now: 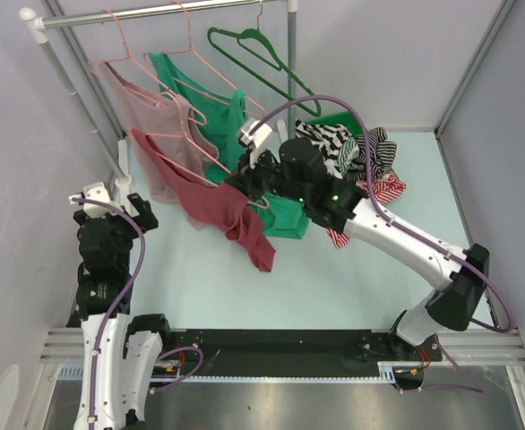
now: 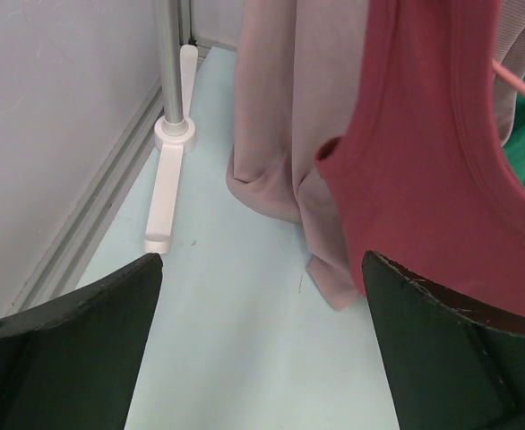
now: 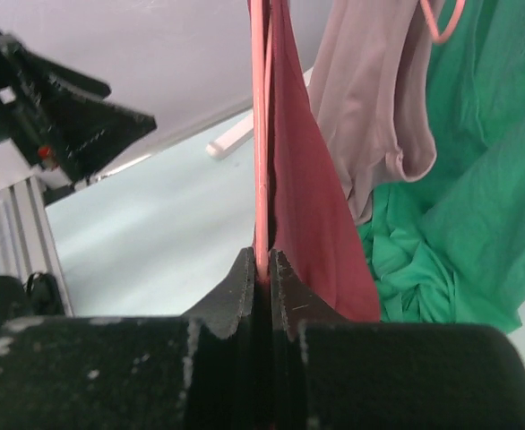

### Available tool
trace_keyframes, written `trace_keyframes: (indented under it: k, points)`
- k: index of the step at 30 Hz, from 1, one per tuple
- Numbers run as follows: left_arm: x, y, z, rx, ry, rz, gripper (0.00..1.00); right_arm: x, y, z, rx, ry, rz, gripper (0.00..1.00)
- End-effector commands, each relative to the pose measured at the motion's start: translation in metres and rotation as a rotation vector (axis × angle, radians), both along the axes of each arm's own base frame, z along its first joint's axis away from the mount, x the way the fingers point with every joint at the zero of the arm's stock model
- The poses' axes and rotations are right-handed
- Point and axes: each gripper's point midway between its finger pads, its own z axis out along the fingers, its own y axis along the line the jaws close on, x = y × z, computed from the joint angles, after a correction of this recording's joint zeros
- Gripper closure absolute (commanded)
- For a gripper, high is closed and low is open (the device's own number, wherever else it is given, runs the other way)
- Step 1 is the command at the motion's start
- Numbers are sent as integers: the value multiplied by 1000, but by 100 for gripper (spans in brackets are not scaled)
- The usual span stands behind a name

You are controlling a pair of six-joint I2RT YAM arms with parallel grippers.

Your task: Place the tank top on the hanger

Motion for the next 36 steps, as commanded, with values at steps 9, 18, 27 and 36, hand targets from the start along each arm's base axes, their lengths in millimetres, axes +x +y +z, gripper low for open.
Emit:
trace_keyframes:
  k: [9,18,27,36]
  points:
    - [-8,-82,82,-228,-204,-388,14,33,37,84,292,-138,-81,100]
    - [-4,-132,141,-600,-380,-655,15,41,64,67,317,-105,-88,100]
    - [13,-158,136,-725,-309,-761,14,40,85,63,316,-116,-66,100]
    - [23,-166,127,-737,-291,-708,28,35,95,65,307,-136,-51,100]
